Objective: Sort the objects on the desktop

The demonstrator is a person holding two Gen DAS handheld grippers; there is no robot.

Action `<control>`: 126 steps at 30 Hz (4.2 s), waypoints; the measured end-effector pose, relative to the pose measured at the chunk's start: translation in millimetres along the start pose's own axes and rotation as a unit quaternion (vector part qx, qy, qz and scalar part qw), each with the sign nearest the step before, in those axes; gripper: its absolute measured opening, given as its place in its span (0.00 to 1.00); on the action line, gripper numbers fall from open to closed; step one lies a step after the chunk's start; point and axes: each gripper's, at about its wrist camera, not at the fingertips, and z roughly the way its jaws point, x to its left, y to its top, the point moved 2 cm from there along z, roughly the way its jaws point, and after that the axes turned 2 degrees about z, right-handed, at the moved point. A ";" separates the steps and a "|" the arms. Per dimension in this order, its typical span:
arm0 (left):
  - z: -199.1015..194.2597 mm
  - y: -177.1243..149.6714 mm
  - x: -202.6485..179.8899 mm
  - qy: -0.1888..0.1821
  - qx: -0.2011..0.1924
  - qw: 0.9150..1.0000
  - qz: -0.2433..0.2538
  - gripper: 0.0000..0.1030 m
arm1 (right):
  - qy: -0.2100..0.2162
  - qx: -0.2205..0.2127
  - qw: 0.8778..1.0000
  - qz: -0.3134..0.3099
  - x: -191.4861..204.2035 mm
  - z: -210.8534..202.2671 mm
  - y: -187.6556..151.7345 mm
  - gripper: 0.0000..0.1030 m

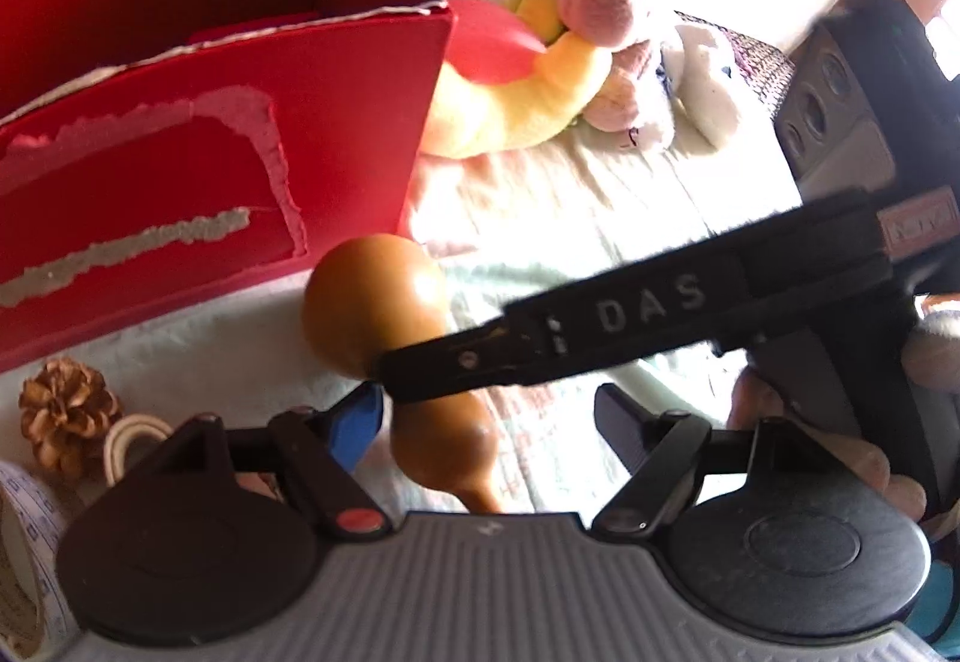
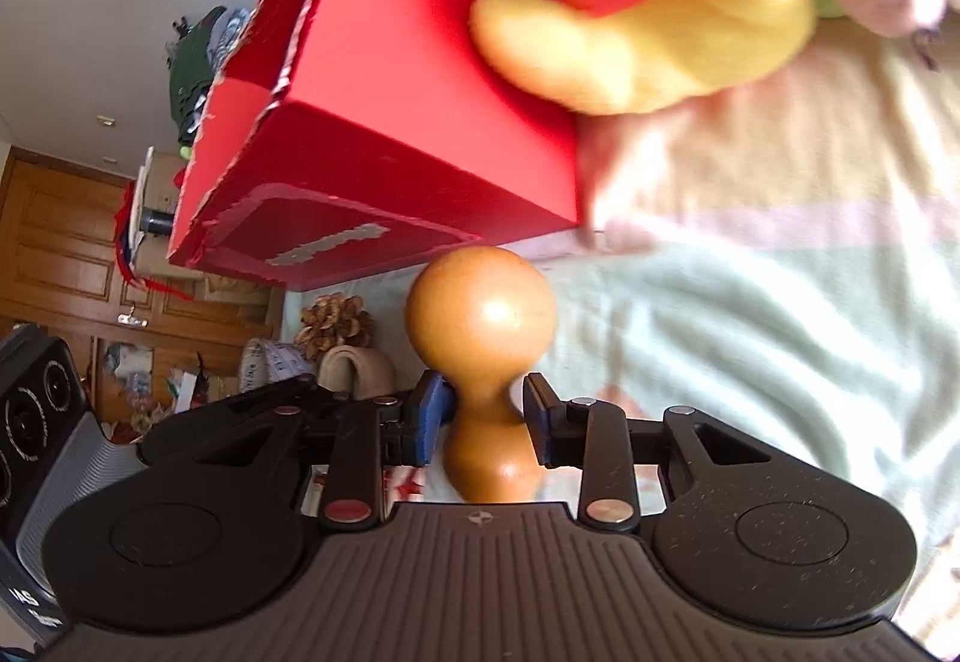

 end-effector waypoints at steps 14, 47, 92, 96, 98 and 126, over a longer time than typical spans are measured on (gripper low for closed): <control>17.2 0.7 1.4 0.040 0.015 0.999 -0.016 0.57 | 0.014 -0.002 1.000 -0.014 9.1 4.5 0.8 0.35; -110.8 86.6 -58.1 0.008 -0.156 0.980 0.127 0.57 | 0.004 -0.225 0.966 -0.130 105.2 -111.8 31.6 0.32; 6.6 127.4 185.8 0.029 0.143 0.989 0.033 0.63 | -0.117 -0.083 0.989 -0.021 134.3 108.4 121.0 0.22; 4.0 125.5 188.7 0.038 0.140 0.989 0.023 0.63 | -0.104 -0.100 0.989 -0.018 132.4 102.4 118.1 0.22; 2.0 125.3 190.4 0.041 0.136 0.990 0.018 0.63 | -0.096 -0.120 0.988 -0.006 128.8 95.2 115.9 0.22; -9.2 120.2 185.2 0.086 0.141 0.986 -0.001 0.70 | -0.175 -0.265 0.946 -0.065 144.9 20.0 64.4 0.29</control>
